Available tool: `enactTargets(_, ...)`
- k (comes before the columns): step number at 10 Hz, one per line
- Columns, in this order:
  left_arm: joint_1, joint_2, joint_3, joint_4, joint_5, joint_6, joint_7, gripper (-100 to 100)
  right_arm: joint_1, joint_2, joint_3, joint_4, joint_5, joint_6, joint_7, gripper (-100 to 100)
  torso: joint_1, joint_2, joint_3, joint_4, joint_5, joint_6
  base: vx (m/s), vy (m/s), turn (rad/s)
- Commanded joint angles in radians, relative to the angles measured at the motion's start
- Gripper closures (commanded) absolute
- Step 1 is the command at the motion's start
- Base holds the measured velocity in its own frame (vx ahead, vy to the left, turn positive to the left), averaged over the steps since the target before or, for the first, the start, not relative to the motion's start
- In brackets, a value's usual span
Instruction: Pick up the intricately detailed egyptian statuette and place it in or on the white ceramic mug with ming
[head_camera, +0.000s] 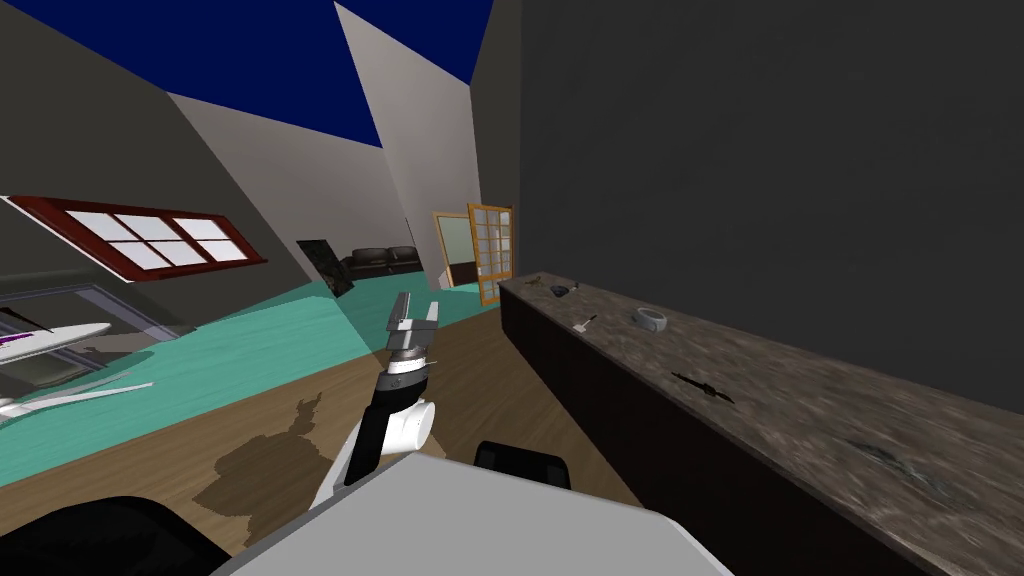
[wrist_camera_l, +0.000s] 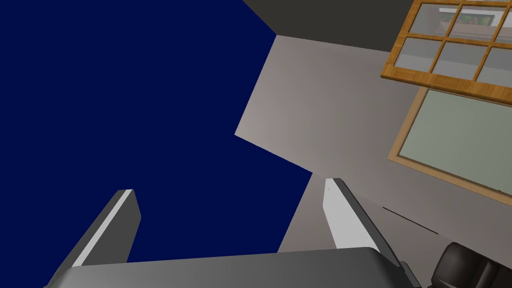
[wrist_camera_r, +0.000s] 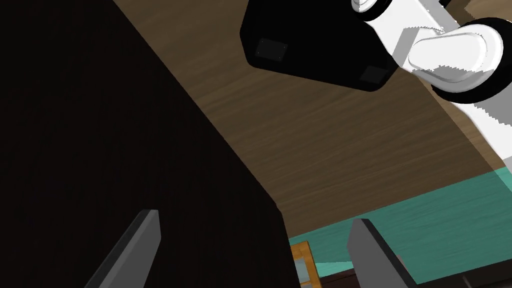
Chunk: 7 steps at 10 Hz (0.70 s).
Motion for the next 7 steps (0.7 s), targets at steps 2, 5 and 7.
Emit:
enactTargets(2, 0.0, 0.0, 0.0, 0.0, 0.0, 0.0, 0.0, 0, 0.021, -0.063, 0.004, 0.072, 0.019, -0.003, 0.014, -100, -0.001, 0.001, 0.001, 0.0, 0.0, 0.001, 0.111, 0.011, 0.097)
enactTargets(5, 0.0, 0.0, 0.0, 0.0, 0.0, 0.0, 0.0, 0, 0.051, -0.131, 0.008, 0.144, 0.041, -0.004, 0.034, -100, -0.001, 0.0, 0.0, 0.0, 0.0, 0.0, 0.15, 0.008, 0.155)
enactTargets(7, 0.0, 0.0, 0.0, 0.0, 0.0, 0.0, 0.0, 0, 0.064, -0.173, 0.01, 0.189, 0.05, -0.004, 0.045, -100, -0.002, -0.003, -0.002, -0.001, -0.001, 0.001, 0.156, -0.008, 0.127)
